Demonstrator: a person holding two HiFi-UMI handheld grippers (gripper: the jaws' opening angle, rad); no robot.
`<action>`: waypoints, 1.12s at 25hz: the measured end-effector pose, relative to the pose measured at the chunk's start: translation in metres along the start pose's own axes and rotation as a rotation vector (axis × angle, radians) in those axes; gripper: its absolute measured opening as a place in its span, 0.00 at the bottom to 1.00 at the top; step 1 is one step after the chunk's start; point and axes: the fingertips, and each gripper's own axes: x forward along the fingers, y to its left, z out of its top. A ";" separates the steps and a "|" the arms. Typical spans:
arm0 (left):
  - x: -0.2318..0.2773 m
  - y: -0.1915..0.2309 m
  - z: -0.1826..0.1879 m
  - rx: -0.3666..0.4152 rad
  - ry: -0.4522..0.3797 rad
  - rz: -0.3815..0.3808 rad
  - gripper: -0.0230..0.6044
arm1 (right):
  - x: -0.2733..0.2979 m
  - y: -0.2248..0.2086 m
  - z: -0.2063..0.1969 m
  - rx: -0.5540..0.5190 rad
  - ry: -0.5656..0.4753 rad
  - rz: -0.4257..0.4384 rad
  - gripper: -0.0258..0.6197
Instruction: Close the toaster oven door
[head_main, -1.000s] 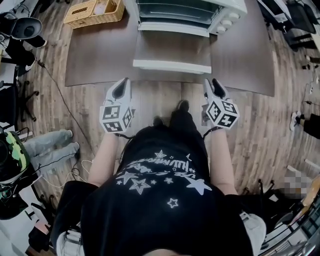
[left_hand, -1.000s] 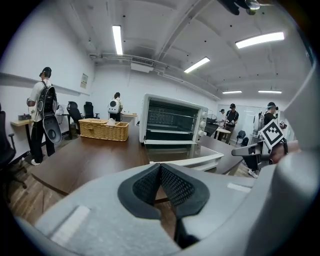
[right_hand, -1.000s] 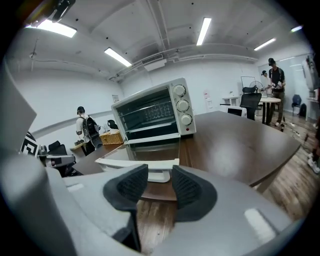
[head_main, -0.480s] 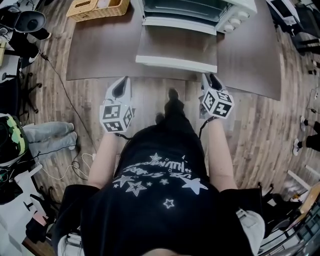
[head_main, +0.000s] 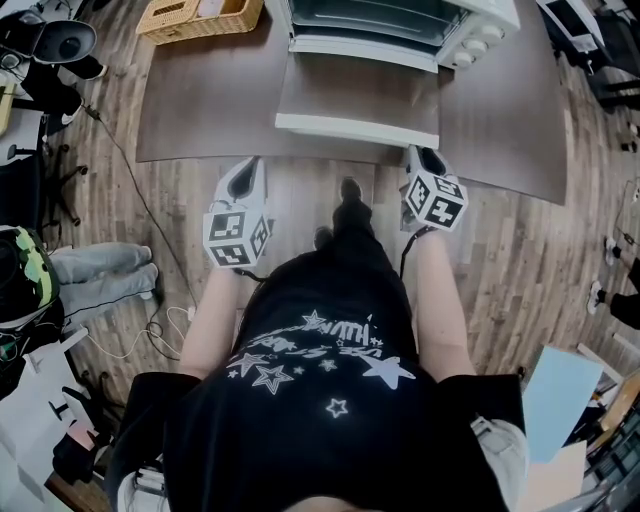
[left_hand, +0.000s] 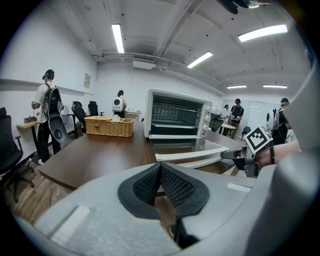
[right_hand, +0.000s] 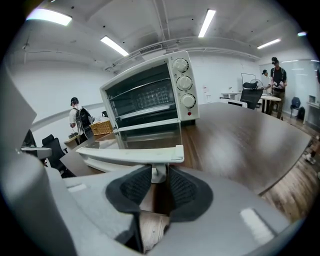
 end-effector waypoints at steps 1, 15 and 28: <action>0.001 0.000 0.000 -0.001 0.001 0.000 0.05 | 0.001 0.000 0.000 -0.002 0.002 -0.002 0.21; 0.004 -0.003 0.003 -0.018 -0.010 -0.020 0.05 | -0.002 -0.002 0.009 0.010 0.001 -0.034 0.18; 0.001 -0.003 0.020 -0.044 -0.051 -0.015 0.05 | -0.016 0.002 0.029 0.012 0.006 -0.018 0.18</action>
